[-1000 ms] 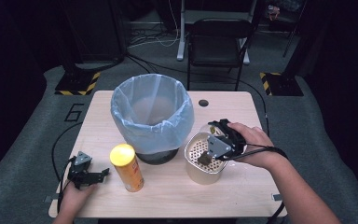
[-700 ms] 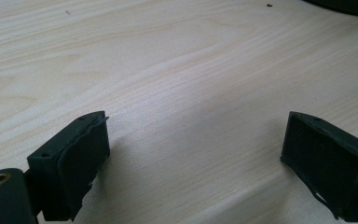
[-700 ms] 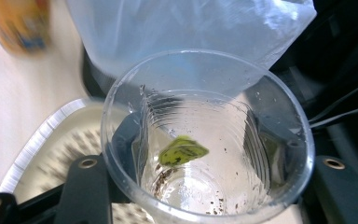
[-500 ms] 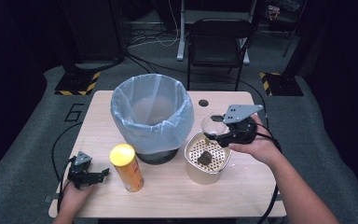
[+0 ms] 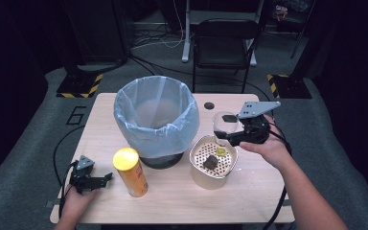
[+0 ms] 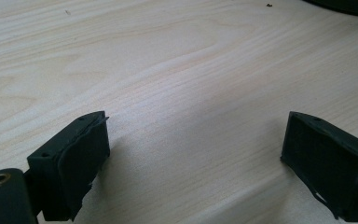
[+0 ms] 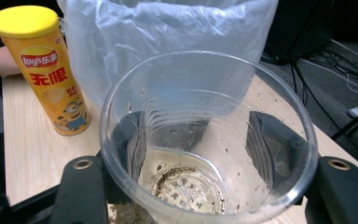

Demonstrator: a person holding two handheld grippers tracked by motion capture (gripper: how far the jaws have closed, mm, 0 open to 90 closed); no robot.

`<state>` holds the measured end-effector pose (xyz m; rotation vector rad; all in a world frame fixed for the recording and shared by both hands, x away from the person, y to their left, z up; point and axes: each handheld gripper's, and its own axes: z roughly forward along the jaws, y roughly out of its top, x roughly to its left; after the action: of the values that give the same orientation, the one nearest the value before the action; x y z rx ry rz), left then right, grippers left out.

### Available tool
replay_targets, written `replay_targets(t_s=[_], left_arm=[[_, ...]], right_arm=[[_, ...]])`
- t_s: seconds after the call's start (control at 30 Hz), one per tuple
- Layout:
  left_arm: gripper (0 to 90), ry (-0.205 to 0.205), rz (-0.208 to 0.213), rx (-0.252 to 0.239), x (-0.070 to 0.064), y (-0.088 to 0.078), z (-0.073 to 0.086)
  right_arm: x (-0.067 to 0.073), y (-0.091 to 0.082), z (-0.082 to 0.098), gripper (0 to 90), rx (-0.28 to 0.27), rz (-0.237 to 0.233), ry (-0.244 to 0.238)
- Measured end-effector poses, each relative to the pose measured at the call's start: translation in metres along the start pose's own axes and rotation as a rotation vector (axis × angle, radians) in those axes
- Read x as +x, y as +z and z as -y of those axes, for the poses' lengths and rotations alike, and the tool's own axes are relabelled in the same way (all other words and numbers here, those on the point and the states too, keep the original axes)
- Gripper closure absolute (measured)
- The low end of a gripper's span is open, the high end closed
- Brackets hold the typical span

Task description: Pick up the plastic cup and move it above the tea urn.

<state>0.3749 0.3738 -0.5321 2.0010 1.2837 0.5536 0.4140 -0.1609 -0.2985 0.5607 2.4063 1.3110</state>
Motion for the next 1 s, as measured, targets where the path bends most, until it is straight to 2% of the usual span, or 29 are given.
replay_targets(t_s=[0.07,0.23,0.43,0.5,0.77,0.9,1.0], left_arm=[[7.2,0.000,0.000,0.000,0.000,0.000,0.000],[7.2,0.000,0.000,0.000,0.000,0.000,0.000],[7.2,0.000,0.000,0.000,0.000,0.000,0.000],[7.2,0.000,0.000,0.000,0.000,0.000,0.000],[7.2,0.000,0.000,0.000,0.000,0.000,0.000],[7.2,0.000,0.000,0.000,0.000,0.000,0.000],[7.2,0.001,0.000,0.000,0.000,0.000,0.000]], right_arm=[[0.000,-0.001,0.003,37.2,-0.001,0.004,0.022],[-0.002,-0.002,0.007,37.1,-0.003,0.001,0.035],[-0.005,-0.006,-0.005,37.2,-0.060,-0.022,0.046],[-0.005,-0.007,-0.011,37.2,-0.080,-0.025,0.051],[-0.007,-0.015,-0.061,36.7,-0.164,-0.041,0.051],[-0.009,-0.014,-0.085,36.2,-0.214,-0.044,0.071],[-0.008,-0.010,-0.102,36.0,-0.238,-0.041,0.068]])
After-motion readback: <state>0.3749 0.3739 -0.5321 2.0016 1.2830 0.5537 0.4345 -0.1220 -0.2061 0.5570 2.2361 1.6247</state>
